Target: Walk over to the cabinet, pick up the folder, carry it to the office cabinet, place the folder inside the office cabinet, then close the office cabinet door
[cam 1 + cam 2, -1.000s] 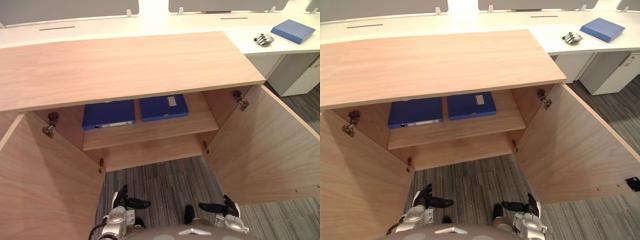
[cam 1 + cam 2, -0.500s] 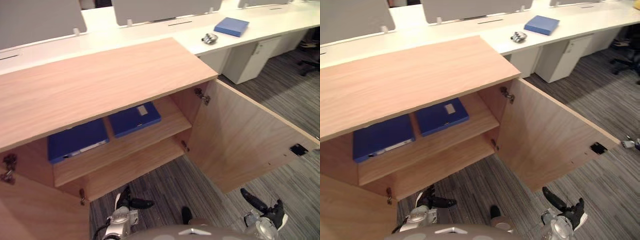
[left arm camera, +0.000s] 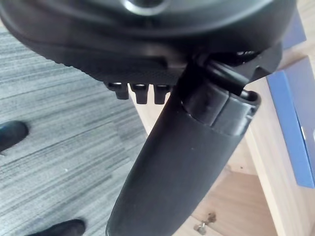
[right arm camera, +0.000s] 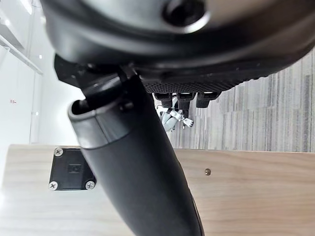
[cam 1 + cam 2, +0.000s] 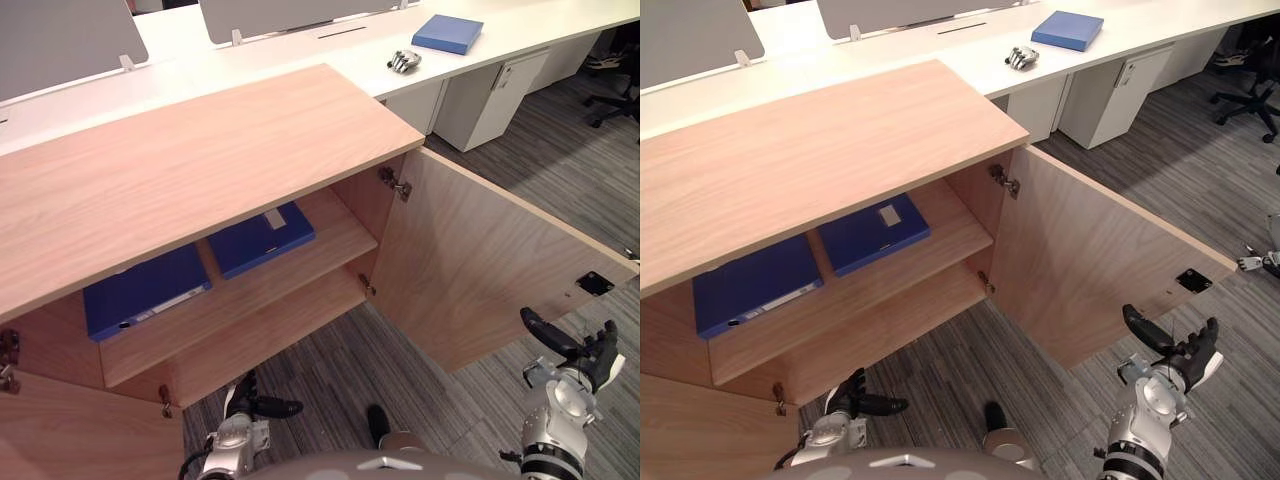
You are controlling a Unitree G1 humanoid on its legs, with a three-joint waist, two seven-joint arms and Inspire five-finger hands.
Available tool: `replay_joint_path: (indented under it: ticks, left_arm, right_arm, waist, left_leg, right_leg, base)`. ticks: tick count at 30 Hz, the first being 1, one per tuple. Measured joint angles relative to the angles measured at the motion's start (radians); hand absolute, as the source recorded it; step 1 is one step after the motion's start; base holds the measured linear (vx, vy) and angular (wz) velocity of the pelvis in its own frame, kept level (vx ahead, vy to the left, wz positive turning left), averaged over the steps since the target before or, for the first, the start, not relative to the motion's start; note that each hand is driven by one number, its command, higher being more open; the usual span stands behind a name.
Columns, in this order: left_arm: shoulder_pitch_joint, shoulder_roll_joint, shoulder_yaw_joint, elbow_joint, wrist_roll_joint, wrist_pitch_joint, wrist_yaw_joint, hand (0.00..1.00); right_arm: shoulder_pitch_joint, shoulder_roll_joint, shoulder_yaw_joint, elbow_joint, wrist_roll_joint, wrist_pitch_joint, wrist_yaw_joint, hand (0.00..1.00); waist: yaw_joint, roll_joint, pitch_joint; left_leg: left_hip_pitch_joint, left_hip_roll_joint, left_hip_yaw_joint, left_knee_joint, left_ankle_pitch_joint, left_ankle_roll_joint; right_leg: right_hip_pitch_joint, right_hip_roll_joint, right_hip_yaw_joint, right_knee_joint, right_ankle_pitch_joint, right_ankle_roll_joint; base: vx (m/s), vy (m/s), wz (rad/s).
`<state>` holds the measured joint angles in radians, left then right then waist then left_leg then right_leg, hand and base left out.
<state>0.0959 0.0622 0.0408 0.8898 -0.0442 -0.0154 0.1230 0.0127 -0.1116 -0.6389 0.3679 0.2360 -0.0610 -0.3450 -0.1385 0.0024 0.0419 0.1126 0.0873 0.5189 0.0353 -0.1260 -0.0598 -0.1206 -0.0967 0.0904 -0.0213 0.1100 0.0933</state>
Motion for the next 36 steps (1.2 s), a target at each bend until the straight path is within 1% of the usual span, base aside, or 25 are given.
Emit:
replay_joint_path:
  ticks: [3,6,10,14,17,22,27,32,36]
  left_arm:
    - [0.004,0.006,-0.022,0.001,0.018,-0.001,-0.003,1.00]
    - [0.009,0.006,-0.025,0.005,0.029,-0.006,-0.005,1.00]
    - [0.010,0.009,-0.036,0.006,0.054,-0.006,-0.006,1.00]
    - [0.011,0.009,-0.061,0.008,0.056,-0.006,-0.016,1.00]
    - [0.010,0.009,-0.065,0.008,0.073,-0.008,-0.022,1.00]
    - [0.010,0.010,-0.065,0.008,0.096,-0.012,-0.023,1.00]
    - [0.010,0.010,-0.065,0.008,0.097,-0.016,-0.023,1.00]
    - [0.007,0.010,-0.065,0.008,0.099,-0.018,-0.023,1.00]
    - [0.005,0.009,-0.066,0.008,0.126,-0.018,-0.023,1.00]
  right_arm:
    - [-0.007,-0.037,0.000,0.001,0.000,0.000,0.001,1.00]
    - [-0.034,-0.072,-0.001,0.002,-0.001,-0.002,-0.006,1.00]
    - [-0.043,-0.093,-0.001,0.005,-0.001,-0.012,-0.008,1.00]
    - [-0.062,-0.093,0.000,0.020,-0.001,-0.019,0.006,1.00]
    - [-0.062,-0.093,0.010,0.020,-0.001,-0.020,0.024,1.00]
    - [-0.062,-0.093,0.075,0.020,0.000,-0.022,0.040,1.00]
    - [-0.062,-0.089,0.075,0.017,0.000,-0.027,0.042,1.00]
    - [-0.055,-0.066,0.089,-0.018,-0.001,-0.028,0.043,1.00]
    - [-0.003,-0.016,0.113,-0.113,-0.004,-0.027,0.043,1.00]
  waist:
    - [-0.001,0.009,0.004]
    - [-0.012,0.021,0.010]
    - [-0.021,0.027,0.007]
    - [-0.033,0.031,0.009]
    - [-0.033,0.033,0.010]
    - [-0.035,0.034,0.010]
    - [-0.035,0.033,0.011]
    - [-0.039,0.031,0.020]
    - [-0.043,0.028,0.028]
  left_leg:
    - [-0.010,-0.003,-0.014,0.001,0.000,0.000]
    - [-0.015,-0.007,-0.043,0.000,-0.002,0.003]
    - [-0.022,-0.007,-0.060,0.001,-0.001,0.003]
    - [-0.022,-0.007,-0.068,0.001,-0.001,0.003]
    - [-0.022,-0.007,-0.070,0.001,-0.002,0.003]
    - [-0.021,-0.007,-0.071,0.003,-0.002,0.003]
    - [-0.021,-0.007,-0.071,0.003,-0.002,0.003]
    - [-0.021,-0.005,-0.071,0.003,-0.002,0.003]
    - [-0.020,-0.003,-0.071,0.003,-0.002,0.003]
  right_leg:
    - [-0.001,-0.005,-0.010,-0.004,0.000,0.001]
    - [-0.001,-0.009,-0.017,-0.008,0.002,0.003]
    - [0.003,-0.013,-0.032,-0.016,0.003,0.004]
    - [0.014,-0.014,-0.038,-0.031,0.009,0.004]
    - [0.018,-0.014,-0.040,-0.038,0.012,0.005]
    - [0.021,-0.015,-0.041,-0.042,0.015,0.004]
    - [0.033,-0.015,-0.042,-0.068,0.028,0.003]
    - [0.034,-0.013,-0.039,-0.073,0.031,0.004]
    - [0.033,-0.010,-0.036,-0.073,0.033,0.004]
  base:
    - [0.01,-0.010,0.10]
    - [0.01,-0.011,0.07]
    - [0.00,-0.014,0.11]
    - [0.01,-0.008,0.03]
    - [0.00,0.000,0.00]
    - [0.00,0.000,0.00]
    - [0.00,0.000,0.00]
    - [0.00,-0.004,-0.01]
    - [0.00,0.000,0.00]
